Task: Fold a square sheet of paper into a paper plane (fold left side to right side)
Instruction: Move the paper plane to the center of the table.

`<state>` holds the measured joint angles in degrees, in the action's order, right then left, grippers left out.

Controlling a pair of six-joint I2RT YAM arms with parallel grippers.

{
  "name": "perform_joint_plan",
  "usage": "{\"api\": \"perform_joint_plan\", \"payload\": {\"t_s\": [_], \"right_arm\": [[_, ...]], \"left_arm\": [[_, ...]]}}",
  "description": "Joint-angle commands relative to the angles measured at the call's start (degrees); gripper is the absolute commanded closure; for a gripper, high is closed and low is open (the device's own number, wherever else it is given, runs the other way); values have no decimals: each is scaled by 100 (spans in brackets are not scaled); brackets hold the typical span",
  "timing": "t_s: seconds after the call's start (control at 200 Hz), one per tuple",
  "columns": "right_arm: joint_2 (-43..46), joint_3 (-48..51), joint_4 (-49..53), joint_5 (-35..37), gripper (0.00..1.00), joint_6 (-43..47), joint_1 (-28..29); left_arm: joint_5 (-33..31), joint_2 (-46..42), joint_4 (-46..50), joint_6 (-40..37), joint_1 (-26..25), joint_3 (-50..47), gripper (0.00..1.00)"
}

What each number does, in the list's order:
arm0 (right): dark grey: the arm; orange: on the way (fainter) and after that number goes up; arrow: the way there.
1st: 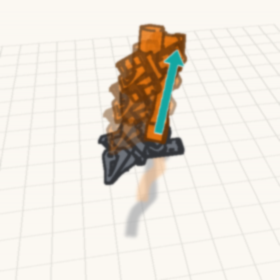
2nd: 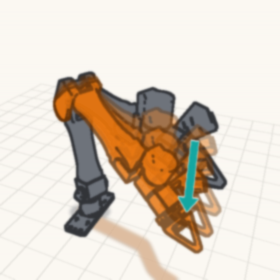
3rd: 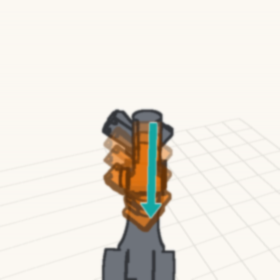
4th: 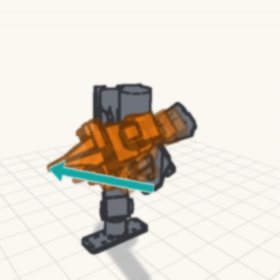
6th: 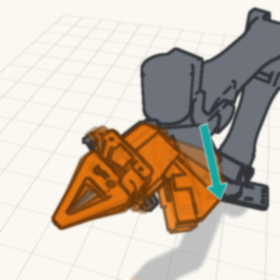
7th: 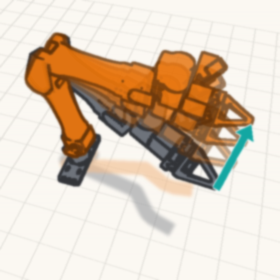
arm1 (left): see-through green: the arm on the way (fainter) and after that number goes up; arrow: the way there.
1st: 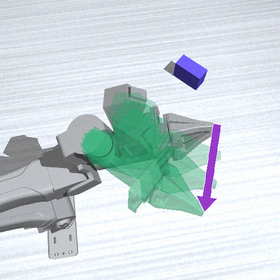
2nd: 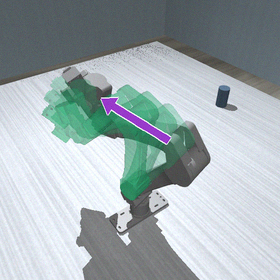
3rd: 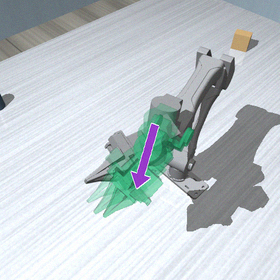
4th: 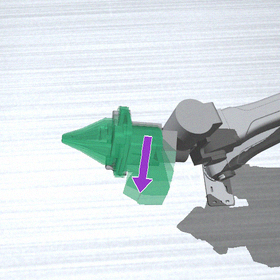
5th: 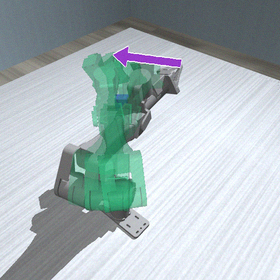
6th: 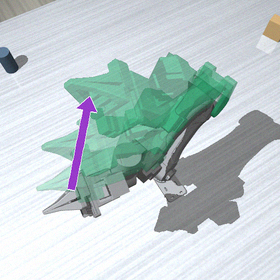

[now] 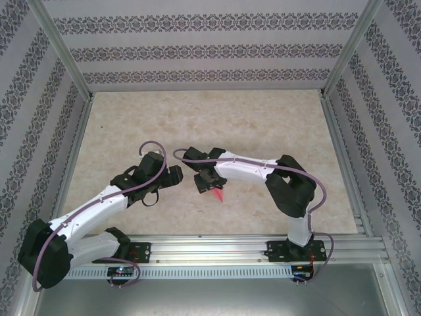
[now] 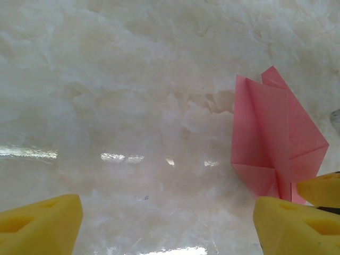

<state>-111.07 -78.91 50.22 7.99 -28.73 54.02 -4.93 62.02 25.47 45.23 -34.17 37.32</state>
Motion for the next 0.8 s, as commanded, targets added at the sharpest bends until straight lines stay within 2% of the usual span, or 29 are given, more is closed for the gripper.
{"api": "perform_joint_plan", "payload": {"t_s": [0.0,0.17,0.415,0.605,0.794], "right_arm": [[-233,-243,314,377,44,141,82],[-411,-344,463,627,45,133,91],[-318,-234,484,739,57,135,57],[-146,-36,334,607,71,122,-36],[76,194,121,356,96,124,-178]], "left_arm": [[-127,-85,187,-15,56,-67,15],[-127,-85,186,-6,59,-84,15],[-122,-85,197,7,60,-100,15],[-122,-86,203,4,60,-88,15],[-165,-101,277,-29,60,-67,14]]}}
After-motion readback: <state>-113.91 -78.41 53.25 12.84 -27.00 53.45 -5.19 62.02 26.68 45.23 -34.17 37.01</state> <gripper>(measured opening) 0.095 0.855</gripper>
